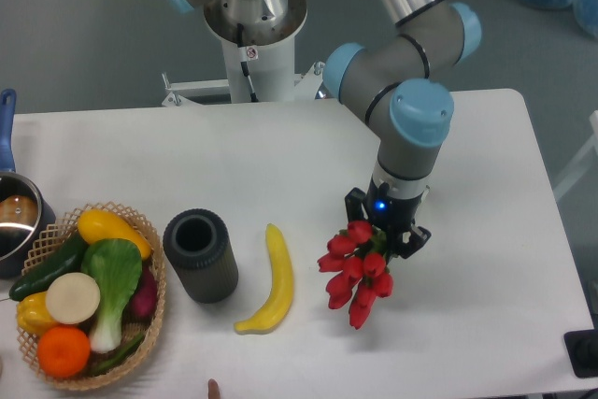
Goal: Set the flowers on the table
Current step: 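Lower the held tulips toward the table beside the yellow banana, then open the gripper to release the tulips and lift away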
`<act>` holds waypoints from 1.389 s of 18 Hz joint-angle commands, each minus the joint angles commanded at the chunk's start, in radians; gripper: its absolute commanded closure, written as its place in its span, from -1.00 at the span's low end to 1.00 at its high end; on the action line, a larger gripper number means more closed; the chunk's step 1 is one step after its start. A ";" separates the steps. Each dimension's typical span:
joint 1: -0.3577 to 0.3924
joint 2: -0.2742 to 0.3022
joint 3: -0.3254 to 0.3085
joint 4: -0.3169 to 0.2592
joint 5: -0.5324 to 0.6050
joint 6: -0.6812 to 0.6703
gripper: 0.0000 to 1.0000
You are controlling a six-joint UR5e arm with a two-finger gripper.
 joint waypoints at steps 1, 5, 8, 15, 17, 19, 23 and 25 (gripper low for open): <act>-0.005 -0.003 0.000 0.000 0.000 0.000 -0.04; -0.012 -0.011 -0.002 0.000 0.000 0.000 -0.04; -0.015 -0.012 -0.006 0.000 0.000 0.000 -0.05; -0.015 -0.018 -0.003 0.000 0.000 0.000 -0.08; -0.015 -0.020 -0.002 0.000 0.000 0.000 -0.16; -0.015 -0.022 0.003 0.000 0.000 0.000 -0.34; -0.014 -0.022 0.009 0.005 0.000 0.000 -0.46; -0.012 -0.020 0.014 0.005 0.000 0.002 -0.48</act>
